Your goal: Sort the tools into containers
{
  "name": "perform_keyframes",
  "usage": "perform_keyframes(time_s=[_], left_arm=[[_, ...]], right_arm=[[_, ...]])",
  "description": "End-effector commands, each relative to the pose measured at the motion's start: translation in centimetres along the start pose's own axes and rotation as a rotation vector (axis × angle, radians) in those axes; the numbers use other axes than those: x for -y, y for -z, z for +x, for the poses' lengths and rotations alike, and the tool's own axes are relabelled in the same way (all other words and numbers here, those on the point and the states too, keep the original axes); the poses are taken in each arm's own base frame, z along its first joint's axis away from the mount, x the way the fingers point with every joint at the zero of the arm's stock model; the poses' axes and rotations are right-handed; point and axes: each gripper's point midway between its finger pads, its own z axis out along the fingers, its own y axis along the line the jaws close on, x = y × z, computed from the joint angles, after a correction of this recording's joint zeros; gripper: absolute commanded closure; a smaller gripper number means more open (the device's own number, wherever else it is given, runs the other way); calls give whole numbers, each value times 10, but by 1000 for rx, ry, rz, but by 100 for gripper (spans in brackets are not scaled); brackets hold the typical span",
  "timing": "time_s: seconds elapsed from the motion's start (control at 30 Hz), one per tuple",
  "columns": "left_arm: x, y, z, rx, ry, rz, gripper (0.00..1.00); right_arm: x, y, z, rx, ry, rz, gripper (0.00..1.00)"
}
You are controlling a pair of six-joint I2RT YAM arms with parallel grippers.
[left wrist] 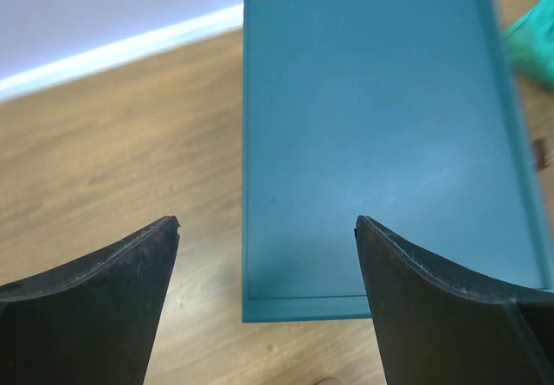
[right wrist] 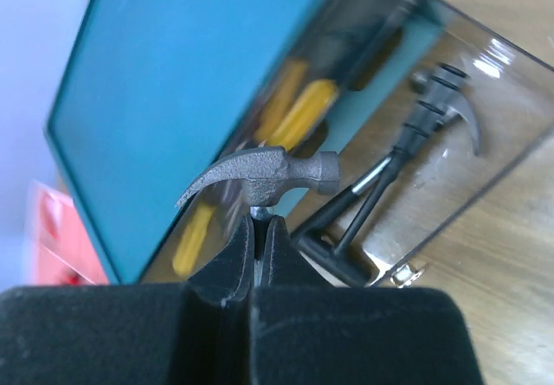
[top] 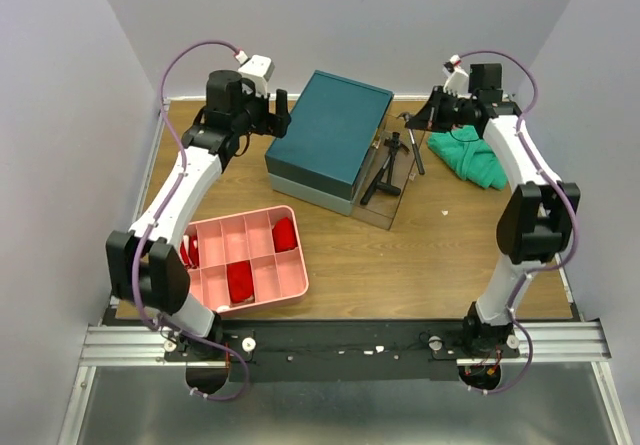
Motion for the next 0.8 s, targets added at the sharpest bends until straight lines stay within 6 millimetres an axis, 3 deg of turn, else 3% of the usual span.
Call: perform_keyframes(time_s=[0.0,0.07,0.23,0.27,0.3,0.37,0.4,0.43,0.5,0.57,0.63,0.77], left_arm=[[-21,-16,24,-112,-45,-70,8],[-22,-16,17,-120,-49,-71,8],[-24,-14,10,-113,-83,-51,8],[-25,-11,1,-98,-76,-56,8],[-25,-9,-4,-93,-59,-55,8],[-21,-4,-10,-76,-53,-31,7],[-20,1,-16,-54,-51,-33,8],[-20,1,-23,-18,-51,-32,7],[-16,3,-24,8,-17,-18,7],[-8,0,-27,40,11,24,7],[-5,-5,-31,73,14,46,7],[-11,-18,-25,66,106,16,8]], right_arm=[[4,-21,-16,16,-324,-6,99],[19,-35,-4,-2,-389,53,100],[36,-70,17,-39,-383,114,100],[42,-73,26,-58,-386,157,96],[50,-77,32,-63,-382,202,76],[45,-82,43,-101,-354,181,59],[37,-82,45,-113,-338,155,46],[31,-81,45,-116,-303,143,40],[24,-73,40,-102,-277,138,33],[11,-51,25,-62,-212,132,28],[11,-25,14,-21,-191,137,26],[52,14,21,6,-191,306,26]])
